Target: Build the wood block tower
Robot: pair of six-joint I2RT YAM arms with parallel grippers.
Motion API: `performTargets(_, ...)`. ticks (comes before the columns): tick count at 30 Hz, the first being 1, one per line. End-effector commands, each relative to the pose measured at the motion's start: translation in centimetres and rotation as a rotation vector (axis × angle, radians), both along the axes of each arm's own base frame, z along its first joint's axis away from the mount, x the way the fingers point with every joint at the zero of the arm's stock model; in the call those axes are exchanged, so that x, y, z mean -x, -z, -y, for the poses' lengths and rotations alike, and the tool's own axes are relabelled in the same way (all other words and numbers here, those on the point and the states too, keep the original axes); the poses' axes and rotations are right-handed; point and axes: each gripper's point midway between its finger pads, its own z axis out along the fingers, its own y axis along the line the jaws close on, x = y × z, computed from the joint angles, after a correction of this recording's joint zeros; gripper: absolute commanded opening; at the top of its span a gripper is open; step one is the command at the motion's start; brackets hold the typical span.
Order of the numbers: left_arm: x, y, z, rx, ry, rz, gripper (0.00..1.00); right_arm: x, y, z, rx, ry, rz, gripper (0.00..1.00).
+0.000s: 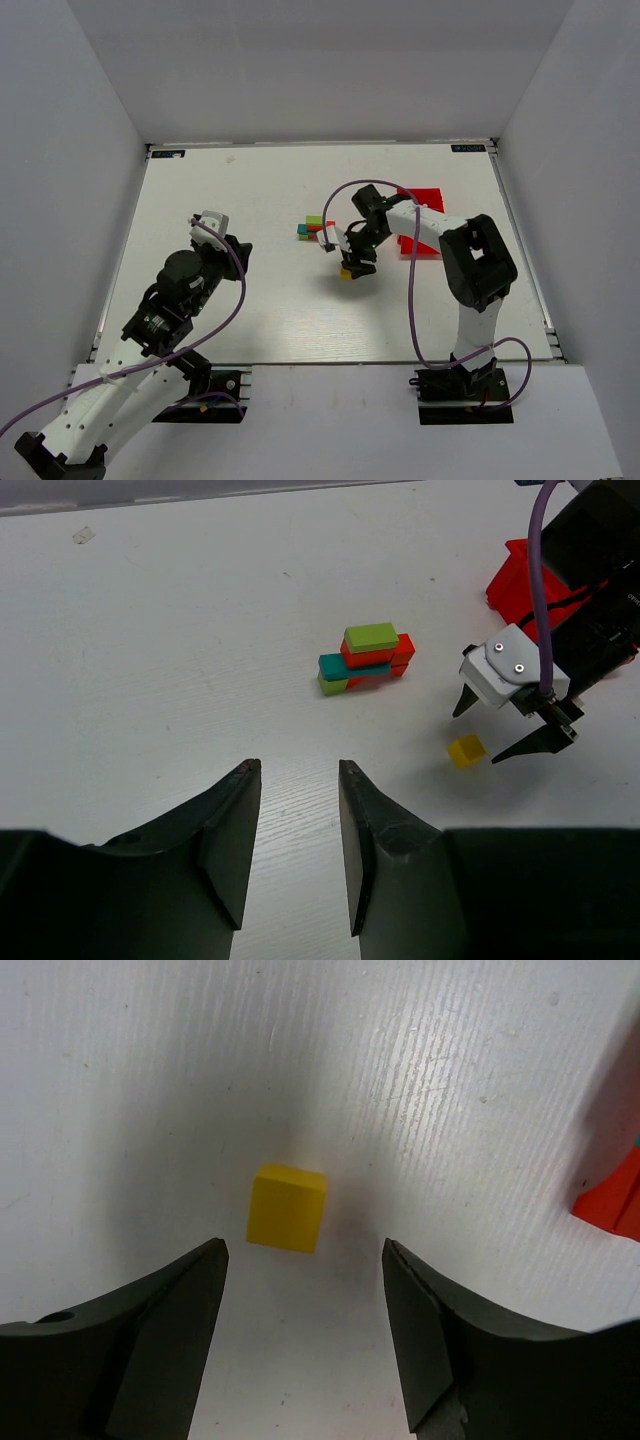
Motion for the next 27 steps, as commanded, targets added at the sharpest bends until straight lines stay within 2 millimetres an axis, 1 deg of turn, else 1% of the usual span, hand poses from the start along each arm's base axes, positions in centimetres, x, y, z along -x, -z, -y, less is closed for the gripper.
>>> performTargets(1,0.1,-0.4,0.3,0.007,0.017,0.012,0.47,0.5,-1.3,-0.7,-0.024,-0.011,-0.022,0.7)
performTargets(3,0.1,-0.4,0.3,0.007,0.017,0.012,0.47,1.0,-1.3,-0.9,-0.018,-0.005,-0.035,0.76)
performTargets(9,0.1,-0.4,0.3,0.007,0.017,0.012,0.47,1.5,-1.2,-0.7,-0.001,0.054,-0.052,0.76)
performTargets(11,0.1,-0.4,0.3,0.007,0.017,0.012,0.47,0.9,-1.1,-0.8,0.003,0.084,-0.027,0.74)
performTargets(12,0.1,-0.4,0.3,0.007,0.017,0.012,0.47,1.2,-0.8,-0.8,0.014,0.1,-0.038,0.72)
performTargets(13,0.1,-0.4,0.3,0.007,0.017,0.012,0.49,0.8,-0.7,-0.7,0.034,0.117,-0.021,0.72)
performTargets(14,0.1,-0.4,0.3,0.007,0.017,0.012,0.49,0.4,-0.6,-0.9,0.03,0.13,-0.005,0.69)
performTargets(15,0.1,-0.4,0.3,0.007,0.017,0.012,0.49,0.6,-0.2,-0.9,0.042,0.136,-0.015,0.67)
performTargets(17,0.1,-0.4,0.3,0.007,0.017,0.012,0.49,0.4,0.0,-0.8,0.053,0.159,-0.011,0.63)
performTargets(18,0.1,-0.4,0.3,0.007,0.017,0.012,0.49,0.4,0.1,-0.9,0.055,0.159,-0.011,0.58)
performTargets(21,0.1,-0.4,0.3,0.007,0.017,0.012,0.49,0.4,-0.1,-1.1,0.05,0.16,-0.012,0.49)
performTargets(22,0.1,-0.4,0.3,0.007,0.017,0.012,0.49,0.6,-0.1,-1.1,0.052,0.163,-0.022,0.44)
performTargets(24,0.1,-0.4,0.3,0.007,0.017,0.012,0.49,0.6,-0.3,-1.1,0.048,0.167,-0.025,0.37)
performTargets(25,0.1,-0.4,0.3,0.007,0.017,0.012,0.49,0.6,-0.4,-1.2,0.045,0.167,-0.023,0.3)
performTargets(27,0.1,-0.4,0.3,0.007,0.017,0.012,0.49,0.7,-0.6,-1.2,0.041,0.167,-0.024,0.23)
